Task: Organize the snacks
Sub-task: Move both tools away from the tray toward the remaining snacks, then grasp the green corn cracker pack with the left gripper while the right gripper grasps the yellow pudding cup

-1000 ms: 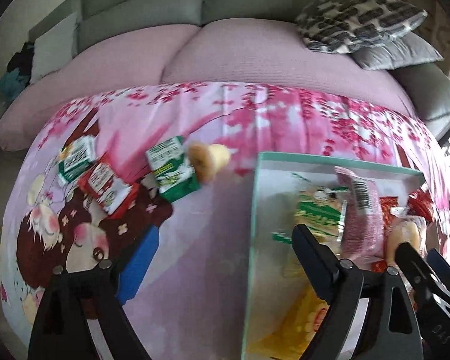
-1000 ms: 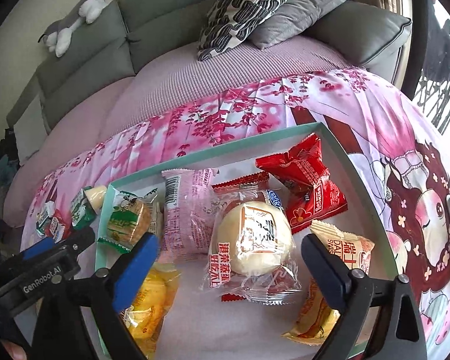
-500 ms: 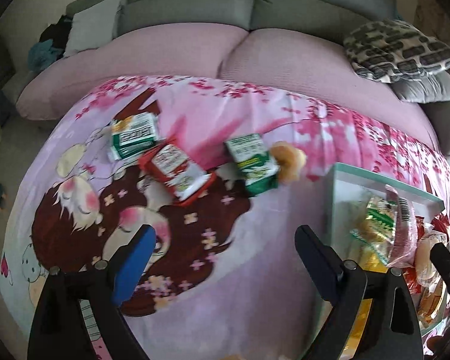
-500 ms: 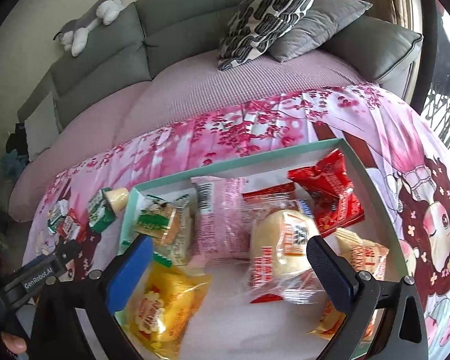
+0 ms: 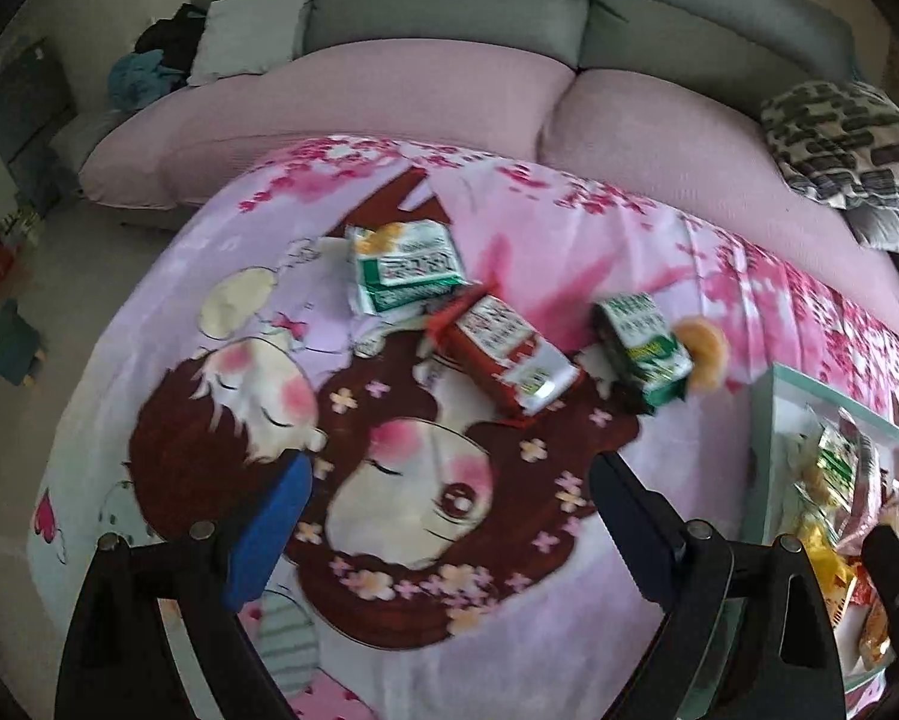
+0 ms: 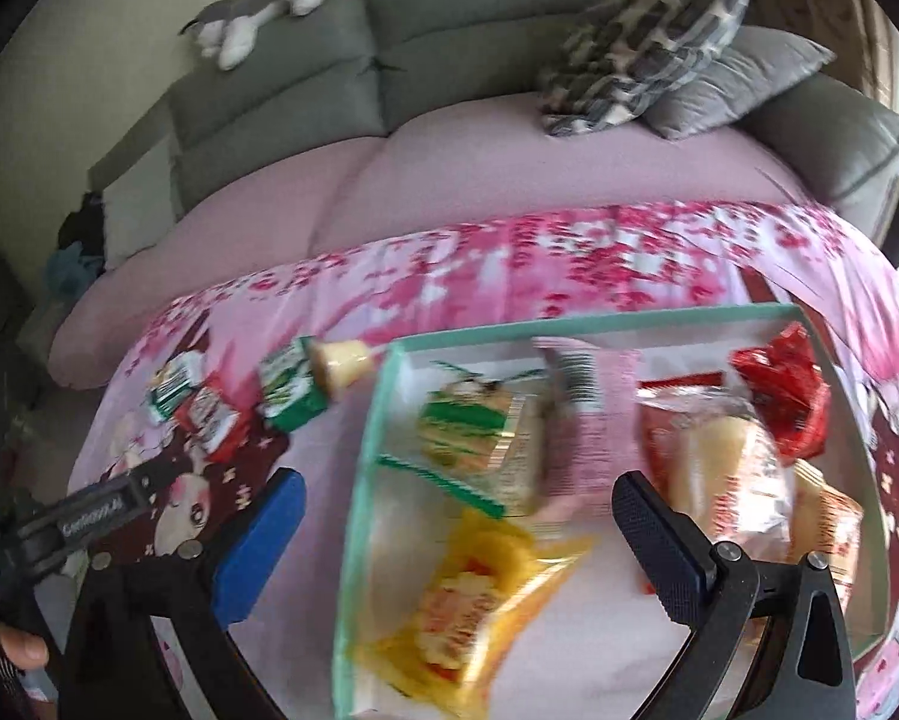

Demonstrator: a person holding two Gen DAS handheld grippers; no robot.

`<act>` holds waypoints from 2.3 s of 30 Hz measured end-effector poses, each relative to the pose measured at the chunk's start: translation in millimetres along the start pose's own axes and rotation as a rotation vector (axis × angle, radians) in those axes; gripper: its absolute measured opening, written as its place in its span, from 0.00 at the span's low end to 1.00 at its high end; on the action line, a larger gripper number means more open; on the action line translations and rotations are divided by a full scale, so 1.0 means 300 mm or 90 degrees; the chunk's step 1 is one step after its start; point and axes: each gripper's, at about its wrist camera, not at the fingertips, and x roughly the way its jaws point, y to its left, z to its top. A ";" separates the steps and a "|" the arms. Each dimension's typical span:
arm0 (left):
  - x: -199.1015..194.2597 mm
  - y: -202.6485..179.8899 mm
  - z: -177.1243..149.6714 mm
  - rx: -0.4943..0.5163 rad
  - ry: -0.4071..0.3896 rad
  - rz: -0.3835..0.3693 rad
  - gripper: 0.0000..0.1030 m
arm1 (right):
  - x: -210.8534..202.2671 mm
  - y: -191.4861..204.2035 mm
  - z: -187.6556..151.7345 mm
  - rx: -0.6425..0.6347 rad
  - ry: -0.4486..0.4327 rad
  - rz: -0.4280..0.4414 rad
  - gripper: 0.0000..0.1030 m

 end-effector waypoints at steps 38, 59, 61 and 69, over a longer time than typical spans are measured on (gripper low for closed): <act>0.249 0.177 0.249 0.081 0.058 -0.032 0.91 | 0.249 0.295 0.119 -0.155 0.063 0.031 0.76; 0.383 0.041 0.376 0.335 0.054 -0.087 0.90 | 0.547 0.311 0.270 -0.232 0.201 0.031 0.50; 0.389 0.037 0.364 0.345 0.057 -0.089 0.89 | 0.554 0.310 0.277 -0.236 0.206 0.035 0.50; 0.406 0.048 0.387 0.306 0.061 -0.124 0.64 | 0.576 0.294 0.281 -0.247 0.240 0.050 0.44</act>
